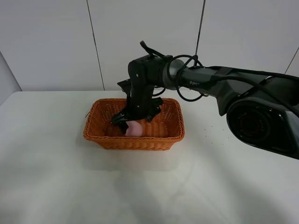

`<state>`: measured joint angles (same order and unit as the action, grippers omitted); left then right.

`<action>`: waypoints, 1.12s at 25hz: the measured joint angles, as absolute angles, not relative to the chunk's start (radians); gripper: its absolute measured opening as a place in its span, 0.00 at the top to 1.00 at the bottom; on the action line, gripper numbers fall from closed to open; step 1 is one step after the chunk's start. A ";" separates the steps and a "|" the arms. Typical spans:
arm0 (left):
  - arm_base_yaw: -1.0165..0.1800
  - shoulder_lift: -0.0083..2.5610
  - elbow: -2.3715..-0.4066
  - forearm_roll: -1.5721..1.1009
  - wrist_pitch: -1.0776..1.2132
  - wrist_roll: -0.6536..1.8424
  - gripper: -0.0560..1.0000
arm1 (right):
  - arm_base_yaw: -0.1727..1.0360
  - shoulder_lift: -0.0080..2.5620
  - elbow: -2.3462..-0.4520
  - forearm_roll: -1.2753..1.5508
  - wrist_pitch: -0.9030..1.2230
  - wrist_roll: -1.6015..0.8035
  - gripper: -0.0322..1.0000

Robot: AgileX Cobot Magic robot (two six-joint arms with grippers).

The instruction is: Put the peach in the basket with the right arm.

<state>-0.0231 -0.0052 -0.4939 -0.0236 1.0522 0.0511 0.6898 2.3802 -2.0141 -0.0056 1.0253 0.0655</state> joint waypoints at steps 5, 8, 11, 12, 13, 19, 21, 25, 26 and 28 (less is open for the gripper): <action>-0.023 -0.005 -0.494 -0.024 1.052 0.051 0.01 | 0.690 2.367 -2.191 -0.014 1.177 0.065 0.30; -0.023 -0.005 -0.494 -0.024 1.052 0.051 0.01 | 0.684 2.352 -2.315 -0.026 1.204 0.077 0.30; -0.023 -0.005 -0.494 -0.024 1.052 0.051 0.01 | 0.660 2.330 -2.365 -0.032 1.208 0.097 0.30; -0.023 -0.005 -0.494 -0.024 1.052 0.051 0.01 | 0.651 2.327 -2.369 -0.035 1.209 0.099 0.30; -0.023 -0.005 -0.494 -0.024 1.052 0.051 0.01 | 0.640 2.324 -2.371 -0.036 1.212 0.101 0.30; -0.023 -0.005 -0.494 -0.024 1.052 0.051 0.01 | 0.552 2.325 -2.371 -0.039 1.215 0.091 0.30; -0.023 -0.005 -0.494 -0.024 1.052 0.051 0.01 | 0.500 2.325 -2.371 -0.039 1.215 0.082 0.30; -0.023 -0.005 -0.494 -0.024 1.052 0.051 0.01 | 0.367 2.325 -2.371 -0.042 1.215 0.069 0.30; -0.023 -0.005 -0.494 -0.024 1.052 0.051 0.01 | 0.334 2.325 -2.371 -0.043 1.215 0.069 0.30; -0.023 -0.005 -0.494 -0.024 1.052 0.051 0.01 | 0.256 2.325 -2.371 -0.047 1.215 0.069 0.30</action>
